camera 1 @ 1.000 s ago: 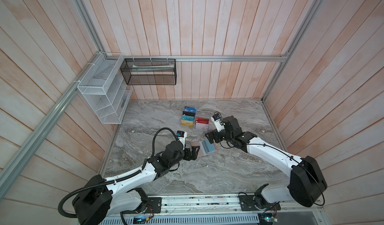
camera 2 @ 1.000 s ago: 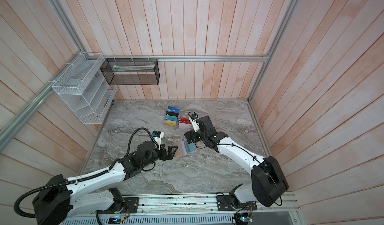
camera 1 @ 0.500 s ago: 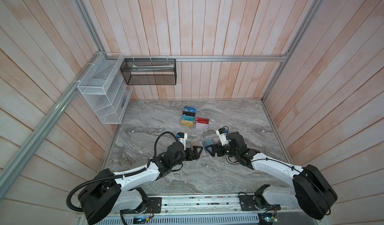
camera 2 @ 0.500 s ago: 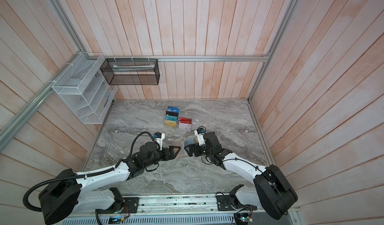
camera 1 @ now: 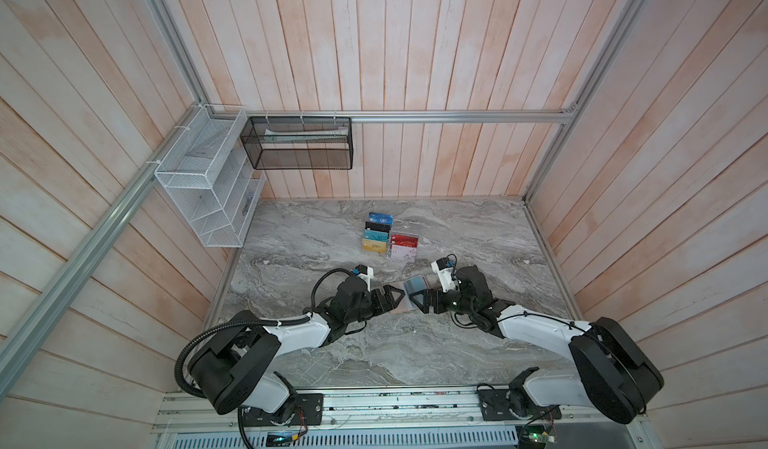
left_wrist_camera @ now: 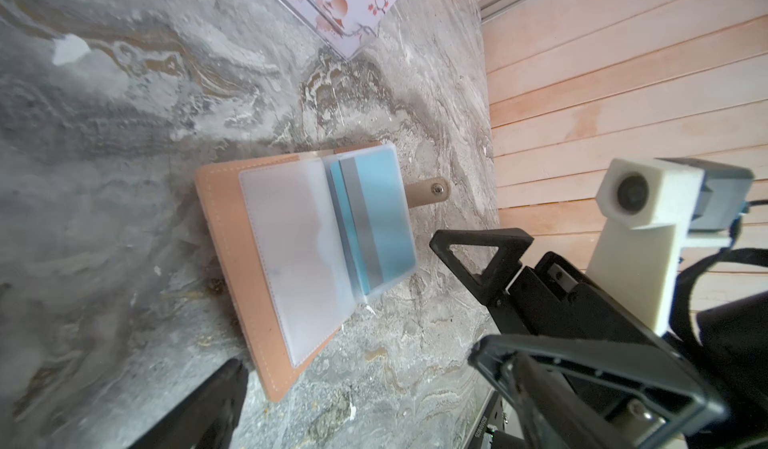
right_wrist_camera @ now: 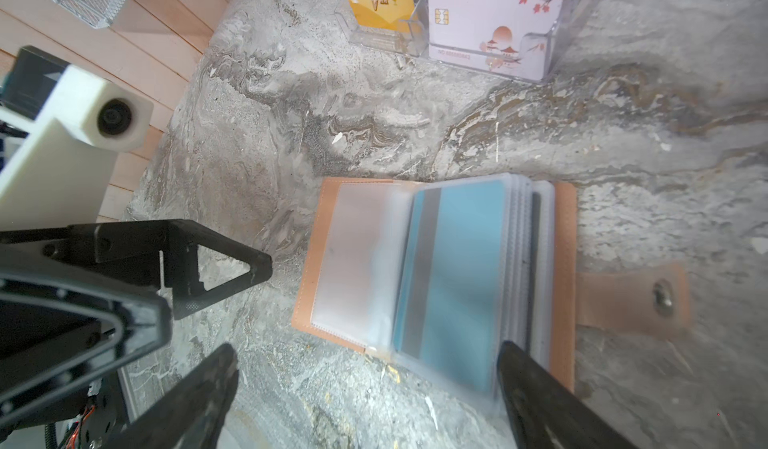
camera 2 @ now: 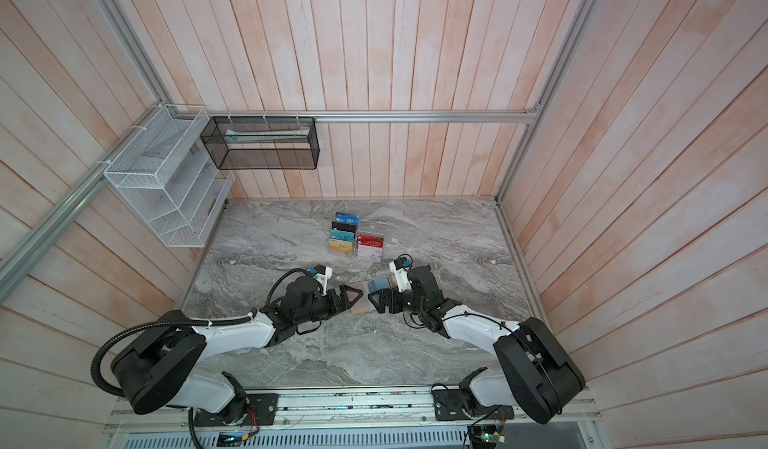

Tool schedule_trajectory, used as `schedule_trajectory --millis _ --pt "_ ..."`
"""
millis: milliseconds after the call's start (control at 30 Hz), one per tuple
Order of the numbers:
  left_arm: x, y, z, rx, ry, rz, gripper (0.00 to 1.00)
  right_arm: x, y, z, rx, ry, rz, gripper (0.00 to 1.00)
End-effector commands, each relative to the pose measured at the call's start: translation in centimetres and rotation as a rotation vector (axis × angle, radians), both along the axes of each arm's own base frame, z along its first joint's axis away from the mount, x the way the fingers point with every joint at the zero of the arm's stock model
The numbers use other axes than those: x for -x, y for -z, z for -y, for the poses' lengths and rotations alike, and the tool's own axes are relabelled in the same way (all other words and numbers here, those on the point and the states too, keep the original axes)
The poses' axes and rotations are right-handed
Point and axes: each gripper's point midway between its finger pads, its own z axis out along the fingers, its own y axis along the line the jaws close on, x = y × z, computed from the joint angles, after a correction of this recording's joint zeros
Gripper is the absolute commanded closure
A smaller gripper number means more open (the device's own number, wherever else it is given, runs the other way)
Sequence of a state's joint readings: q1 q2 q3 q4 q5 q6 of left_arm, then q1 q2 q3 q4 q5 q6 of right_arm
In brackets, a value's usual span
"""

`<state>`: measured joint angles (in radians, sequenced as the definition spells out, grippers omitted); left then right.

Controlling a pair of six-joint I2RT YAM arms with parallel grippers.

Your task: Take the credit cards out of the card holder

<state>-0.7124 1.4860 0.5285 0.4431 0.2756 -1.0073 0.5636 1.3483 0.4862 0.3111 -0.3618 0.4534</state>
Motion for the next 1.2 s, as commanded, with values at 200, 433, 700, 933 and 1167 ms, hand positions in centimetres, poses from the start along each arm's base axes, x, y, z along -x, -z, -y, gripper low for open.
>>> schedule_trajectory --millis 200,433,700,933,1167 --pt "-1.6 -0.8 2.4 0.084 0.036 -0.015 0.0 1.1 0.7 0.1 -0.04 -0.031 -0.029 0.02" --pt "-1.7 1.2 2.2 0.103 0.029 -0.071 0.0 1.4 1.2 -0.1 -0.046 -0.043 -0.043 0.02" --pt "-1.5 2.1 1.5 0.091 0.018 -0.084 0.0 1.4 1.3 -0.5 -0.056 -0.057 -0.051 0.02" --pt "-1.5 2.5 1.3 0.086 0.014 -0.088 0.0 1.5 0.8 -0.9 -0.066 -0.067 -0.044 0.02" --pt "-1.4 3.0 0.9 0.086 0.008 -0.099 0.0 1.6 0.3 -1.5 -0.075 -0.084 -0.035 0.02"
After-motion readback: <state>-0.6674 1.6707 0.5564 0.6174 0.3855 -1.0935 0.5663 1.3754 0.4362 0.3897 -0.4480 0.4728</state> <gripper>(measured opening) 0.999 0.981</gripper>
